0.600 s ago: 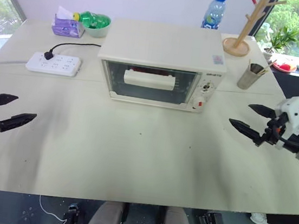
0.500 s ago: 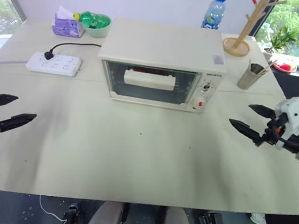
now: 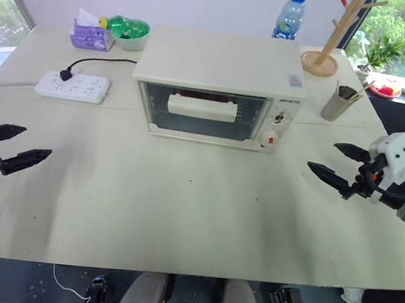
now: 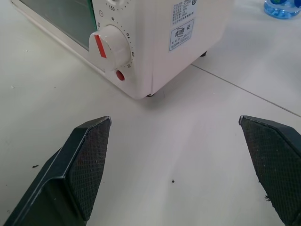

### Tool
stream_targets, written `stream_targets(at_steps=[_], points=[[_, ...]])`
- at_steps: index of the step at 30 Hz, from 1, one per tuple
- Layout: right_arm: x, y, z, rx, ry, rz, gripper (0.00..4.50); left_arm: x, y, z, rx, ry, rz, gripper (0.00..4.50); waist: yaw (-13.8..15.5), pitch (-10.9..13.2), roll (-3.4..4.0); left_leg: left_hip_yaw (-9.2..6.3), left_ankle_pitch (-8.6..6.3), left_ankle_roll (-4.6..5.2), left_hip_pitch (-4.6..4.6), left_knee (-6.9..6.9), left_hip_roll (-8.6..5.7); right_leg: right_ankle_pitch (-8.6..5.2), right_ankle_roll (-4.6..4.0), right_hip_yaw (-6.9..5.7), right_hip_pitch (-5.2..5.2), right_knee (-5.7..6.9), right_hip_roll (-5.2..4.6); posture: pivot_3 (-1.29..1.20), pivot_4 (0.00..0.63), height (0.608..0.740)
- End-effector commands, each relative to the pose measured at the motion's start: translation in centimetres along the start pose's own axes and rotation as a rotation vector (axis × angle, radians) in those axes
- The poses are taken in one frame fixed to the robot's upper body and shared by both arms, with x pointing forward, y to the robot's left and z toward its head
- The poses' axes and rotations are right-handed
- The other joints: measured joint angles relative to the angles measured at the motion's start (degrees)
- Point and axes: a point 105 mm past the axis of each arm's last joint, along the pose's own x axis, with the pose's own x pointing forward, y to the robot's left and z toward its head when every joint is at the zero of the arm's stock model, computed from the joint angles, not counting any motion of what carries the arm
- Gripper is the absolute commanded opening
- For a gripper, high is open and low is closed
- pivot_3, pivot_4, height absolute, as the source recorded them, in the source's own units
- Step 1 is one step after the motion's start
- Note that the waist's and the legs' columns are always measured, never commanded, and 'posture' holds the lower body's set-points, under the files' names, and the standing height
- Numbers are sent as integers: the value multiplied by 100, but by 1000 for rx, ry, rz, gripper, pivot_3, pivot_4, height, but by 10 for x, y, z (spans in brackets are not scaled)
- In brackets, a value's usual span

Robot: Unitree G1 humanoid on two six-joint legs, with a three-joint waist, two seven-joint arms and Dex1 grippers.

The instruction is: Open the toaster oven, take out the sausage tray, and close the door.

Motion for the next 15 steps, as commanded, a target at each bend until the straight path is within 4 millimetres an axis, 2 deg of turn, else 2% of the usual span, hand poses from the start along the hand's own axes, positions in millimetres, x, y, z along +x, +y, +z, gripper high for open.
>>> stream_targets(at_steps=[1, 6, 10, 15], points=[[-1, 2, 21, 4, -77, 11, 4500, 5, -10, 21, 23, -64, -49, 4455, -1, 0, 0, 0, 0, 0, 0, 1, 0, 0, 0, 0, 0, 1, 0, 0, 150, 739], [9, 21, 48, 20, -137, 134, 4500, 24, -43, 51, 49, -140, -231, 4455, -2, 0, 0, 1, 2, -2, 1, 7, 0, 5, -2, 4, 2, 3, 1, 0, 150, 739], [21, 51, 70, 18, -185, 268, 4500, 40, -73, 70, 110, -150, -408, 4455, -12, -2, -2, 2, 3, -3, 3, 10, 4, 8, -1, 4, 2, 8, 7, 0, 150, 739], [44, 77, 85, 24, -229, 340, 4500, 56, -94, 89, 140, -180, -557, 4455, -23, -2, -3, 2, 4, -4, 3, 11, 17, 12, -6, 7, 2, 8, 25, 0, 150, 739]])
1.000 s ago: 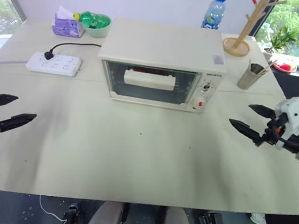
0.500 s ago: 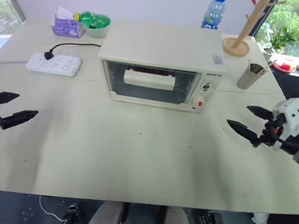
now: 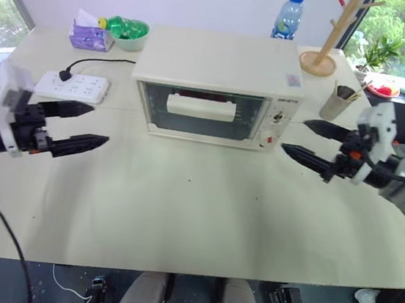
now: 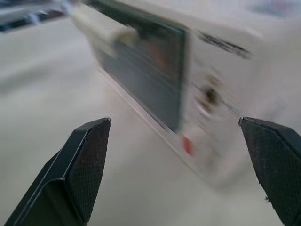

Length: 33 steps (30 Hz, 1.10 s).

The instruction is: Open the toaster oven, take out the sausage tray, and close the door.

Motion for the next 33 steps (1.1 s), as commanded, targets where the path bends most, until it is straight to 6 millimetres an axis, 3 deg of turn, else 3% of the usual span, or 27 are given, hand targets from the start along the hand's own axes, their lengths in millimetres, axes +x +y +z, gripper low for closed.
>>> stream_targets(at_steps=[1, 9, 19, 26, 33], points=[[24, 17, 13, -25, -45, 56, 4500, 13, -5, 14, 37, -11, -88, 4455, -9, 0, 0, 0, 1, -1, 0, 2, 4, 3, -4, 1, 0, 0, 4, 0, 150, 739], [61, 31, 6, -23, -61, 111, 4500, 38, -3, 20, 58, -31, -174, 4455, -33, 0, -1, 1, 6, -11, 0, 5, 30, 18, -19, 13, -5, 1, 41, 0, 150, 739], [102, 37, 10, -42, -84, 178, 4500, 38, 0, 24, 60, -43, -173, 4455, -156, 0, -1, 2, 26, -40, 3, 6, 44, 40, -36, 22, -20, 19, 59, 0, 150, 739], [113, 59, 19, -53, -115, 276, 4500, 32, 8, 23, 61, -41, -127, 4455, -157, -1, -2, 1, 33, -52, 4, 7, 44, 40, -37, 27, -35, 54, 60, 0, 150, 739], [108, 75, 24, -56, -149, 327, 4500, 32, 23, 30, 70, -70, -72, 4455, -154, 0, -2, 1, 35, -55, 3, 7, 43, 40, -38, 29, -41, 59, 60, 0, 150, 739]])
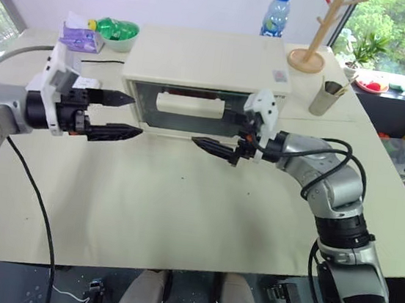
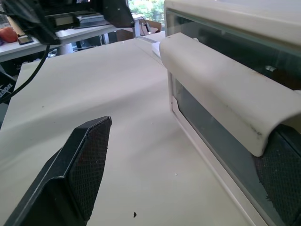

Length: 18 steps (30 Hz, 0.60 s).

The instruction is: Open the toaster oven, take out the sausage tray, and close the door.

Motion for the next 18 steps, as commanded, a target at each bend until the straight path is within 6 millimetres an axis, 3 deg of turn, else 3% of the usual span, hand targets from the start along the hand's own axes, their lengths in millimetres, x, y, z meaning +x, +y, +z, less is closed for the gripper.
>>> stream_targets(at_steps=[1, 8, 11, 17, 18], points=[[-1, 19, 19, -57, -65, 62, 4500, -4, 7, 16, 65, -37, 41, 4455, -1, 0, -1, 0, 0, 0, 0, 0, 0, 0, 0, 0, -1, 0, 0, 0, 150, 739], [-7, 35, 4, -40, -37, 75, 4500, 5, 14, 28, 54, -94, 30, 4455, -5, 0, -2, 1, 0, 0, -1, -1, 0, 0, 0, 2, -3, 4, 0, 0, 150, 739], [-8, 39, -1, -20, -34, 67, 4500, 11, 18, 34, 56, -113, 23, 3188, 0, -1, -3, 2, 1, -1, 0, 0, -1, 0, 0, 3, -3, 5, 0, 0, 150, 739], [-12, 41, -9, 13, -23, 43, 4500, 29, 32, 32, 69, -104, 26, 28, 0, -3, -6, 3, 1, -2, 0, 6, -2, 1, 0, 3, -2, 8, 0, 0, 150, 739], [-13, 41, -10, 15, -22, 42, 4500, 31, 34, 30, 71, -97, 31, 28, 1, -3, -6, 3, 1, -2, 0, 6, -2, 1, 0, 3, -2, 8, 1, 0, 150, 739]])
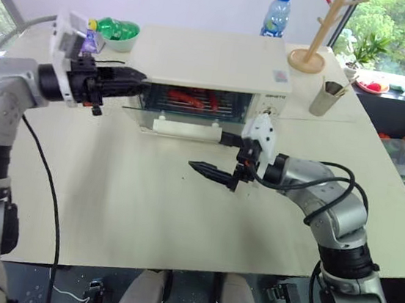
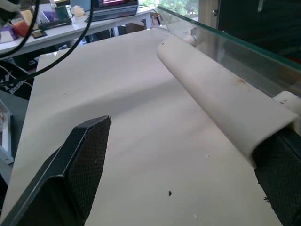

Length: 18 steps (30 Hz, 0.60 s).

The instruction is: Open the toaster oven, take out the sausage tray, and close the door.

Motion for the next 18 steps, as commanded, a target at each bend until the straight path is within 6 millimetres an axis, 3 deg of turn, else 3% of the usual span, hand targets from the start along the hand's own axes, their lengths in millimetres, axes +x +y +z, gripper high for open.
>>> stream_targets(at_steps=[1, 9, 18], points=[[-1, 9, 13, -36, -49, 21, 4500, 5, 8, 3, 65, 18, 21, 28, 0, 0, 0, 0, 0, 0, 0, 0, 0, 0, 0, 0, 0, 0, 0, 0, 150, 739], [-3, 9, 12, -16, -54, 4, 4500, 14, 13, -35, 187, 199, -29, 28, 6, -1, -2, 0, 0, 0, -1, 2, -1, 0, 0, 0, 0, 0, 0, 0, 150, 739], [-18, -8, -4, -38, 40, -109, 4500, 15, 14, -35, 175, 189, -49, 28, 14, -1, -3, 0, -2, 4, -4, 16, -2, 0, 1, -1, 5, 1, 0, 0, 150, 739]])
